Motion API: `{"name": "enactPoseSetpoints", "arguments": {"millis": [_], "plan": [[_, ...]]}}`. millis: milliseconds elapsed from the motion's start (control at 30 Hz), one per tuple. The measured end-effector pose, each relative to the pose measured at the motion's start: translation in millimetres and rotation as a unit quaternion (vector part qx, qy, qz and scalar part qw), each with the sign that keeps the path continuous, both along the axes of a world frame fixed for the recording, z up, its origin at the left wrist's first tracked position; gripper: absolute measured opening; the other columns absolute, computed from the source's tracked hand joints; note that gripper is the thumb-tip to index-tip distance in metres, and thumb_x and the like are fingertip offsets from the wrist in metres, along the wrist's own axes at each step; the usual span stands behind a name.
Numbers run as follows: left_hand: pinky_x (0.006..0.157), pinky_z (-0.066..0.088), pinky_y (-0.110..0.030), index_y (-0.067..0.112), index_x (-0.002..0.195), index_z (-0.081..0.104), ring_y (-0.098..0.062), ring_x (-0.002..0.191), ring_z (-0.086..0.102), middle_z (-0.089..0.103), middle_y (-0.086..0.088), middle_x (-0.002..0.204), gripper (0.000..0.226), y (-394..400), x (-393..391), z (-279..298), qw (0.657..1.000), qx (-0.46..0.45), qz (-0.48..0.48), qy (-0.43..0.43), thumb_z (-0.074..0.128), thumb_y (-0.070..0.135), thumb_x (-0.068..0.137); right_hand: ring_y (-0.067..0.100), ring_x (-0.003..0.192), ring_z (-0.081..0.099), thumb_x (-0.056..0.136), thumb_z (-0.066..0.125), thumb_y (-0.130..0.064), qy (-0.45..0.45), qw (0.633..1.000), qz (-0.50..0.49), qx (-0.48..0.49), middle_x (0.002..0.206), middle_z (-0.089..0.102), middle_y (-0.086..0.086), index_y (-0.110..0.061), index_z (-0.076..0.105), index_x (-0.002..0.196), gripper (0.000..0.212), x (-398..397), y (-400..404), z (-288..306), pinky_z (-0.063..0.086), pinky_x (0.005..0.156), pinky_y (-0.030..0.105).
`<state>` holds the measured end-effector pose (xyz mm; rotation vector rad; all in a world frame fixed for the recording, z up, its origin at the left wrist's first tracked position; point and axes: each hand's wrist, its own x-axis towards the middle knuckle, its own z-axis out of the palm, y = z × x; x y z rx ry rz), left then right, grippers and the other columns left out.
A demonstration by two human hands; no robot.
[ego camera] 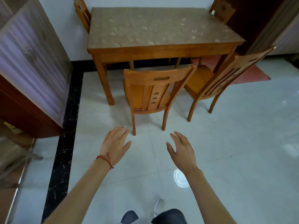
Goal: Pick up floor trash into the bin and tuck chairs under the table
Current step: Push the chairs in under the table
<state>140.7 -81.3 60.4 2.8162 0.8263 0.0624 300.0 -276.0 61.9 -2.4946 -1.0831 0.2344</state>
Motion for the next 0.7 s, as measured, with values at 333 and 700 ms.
{"name": "enactPoseSetpoints", "arguments": {"millis": [333, 700], "plan": [[0.112, 0.018, -0.037, 0.013, 0.136, 0.036, -0.023, 0.138, 0.022, 0.034, -0.007, 0.147, 0.049, -1, 111, 20, 0.999, -0.014, 0.045, -0.024, 0.041, 0.036, 0.093, 0.024, 0.129, 0.041, 0.092, 0.049, -0.033, -0.009, 0.999, 0.025, 0.028, 0.138, 0.047, 0.008, -0.014, 0.049, 0.127, 0.04, 117, 18, 15, 0.037, 0.103, 0.037], [0.113, 0.018, -0.038, 0.013, 0.137, 0.035, -0.023, 0.139, 0.021, 0.032, -0.007, 0.148, 0.051, 72, 198, 17, 0.997, -0.02, 0.07, -0.025, 0.039, 0.038, 0.093, 0.025, 0.128, 0.043, 0.092, 0.05, -0.031, -0.006, 0.999, 0.045, 0.026, 0.138, 0.047, 0.009, -0.012, 0.048, 0.129, 0.042, 201, 103, 5, 0.039, 0.102, 0.037]]}}
